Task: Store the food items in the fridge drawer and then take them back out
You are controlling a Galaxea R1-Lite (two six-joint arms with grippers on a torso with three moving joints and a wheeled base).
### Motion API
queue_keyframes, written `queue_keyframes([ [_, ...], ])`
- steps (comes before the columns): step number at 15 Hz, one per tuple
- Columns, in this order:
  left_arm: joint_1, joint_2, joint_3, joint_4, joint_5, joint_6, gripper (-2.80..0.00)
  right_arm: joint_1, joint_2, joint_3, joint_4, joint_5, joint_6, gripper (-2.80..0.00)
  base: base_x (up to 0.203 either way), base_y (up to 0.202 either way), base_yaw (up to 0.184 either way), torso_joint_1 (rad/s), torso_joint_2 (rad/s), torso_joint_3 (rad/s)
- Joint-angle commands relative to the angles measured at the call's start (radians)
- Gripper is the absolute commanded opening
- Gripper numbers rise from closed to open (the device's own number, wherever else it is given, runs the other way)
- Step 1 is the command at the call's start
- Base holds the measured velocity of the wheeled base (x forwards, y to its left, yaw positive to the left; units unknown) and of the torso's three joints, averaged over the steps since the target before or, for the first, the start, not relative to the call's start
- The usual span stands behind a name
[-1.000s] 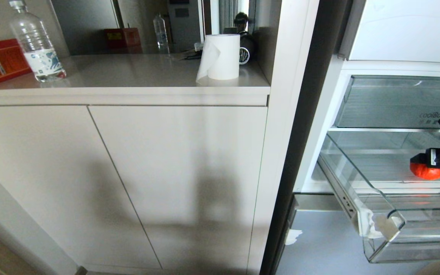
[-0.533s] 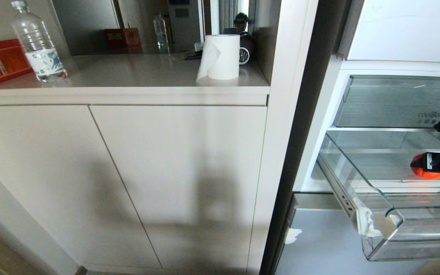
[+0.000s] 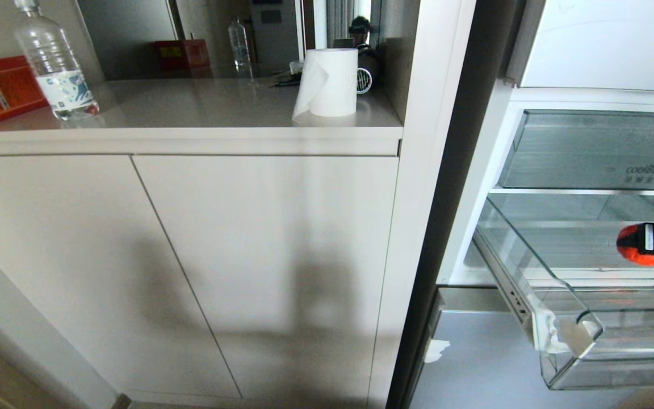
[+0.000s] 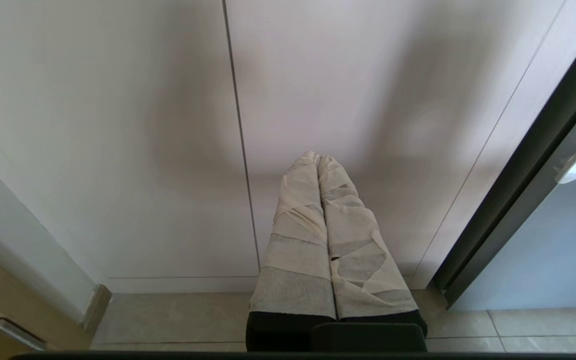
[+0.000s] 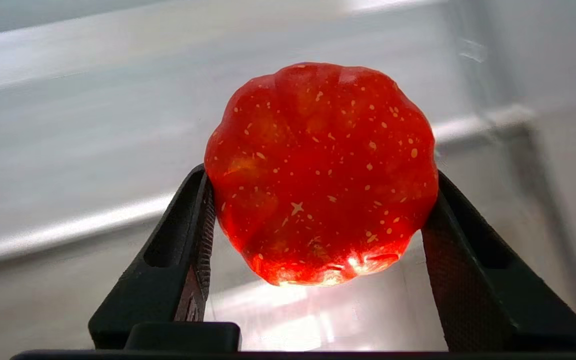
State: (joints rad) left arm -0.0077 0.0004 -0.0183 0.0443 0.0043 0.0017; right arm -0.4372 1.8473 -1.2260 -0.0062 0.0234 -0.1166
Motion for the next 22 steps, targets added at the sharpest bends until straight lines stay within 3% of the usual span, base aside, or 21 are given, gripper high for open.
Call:
queue_keyframes([
  [1,0.0,0.0,0.0,0.0,0.0,0.0,-2.8,0.0,-0.171,0.073,-0.001,0.001,0.006,-2.8,0.0,0.0,0.0,0.0,0.0,0.0],
  [7,0.0,0.0,0.0,0.0,0.0,0.0,-2.8,-0.031,-0.469,0.23,-0.012,-0.004,0.101,-2.8,0.0,0.0,0.0,0.0,0.0,0.0],
  [17,0.0,0.0,0.0,0.0,0.0,0.0,-2.8,-0.122,-0.894,0.443,-0.013,-0.027,0.097,-2.8,0.0,0.0,0.0,0.0,0.0,0.0],
  [22,0.0,0.0,0.0,0.0,0.0,0.0,-2.8,-0.222,-1.012,0.457,-0.012,-0.046,0.099,-2.8,-0.002,0.006,-0.161,0.001,0.0,0.006],
])
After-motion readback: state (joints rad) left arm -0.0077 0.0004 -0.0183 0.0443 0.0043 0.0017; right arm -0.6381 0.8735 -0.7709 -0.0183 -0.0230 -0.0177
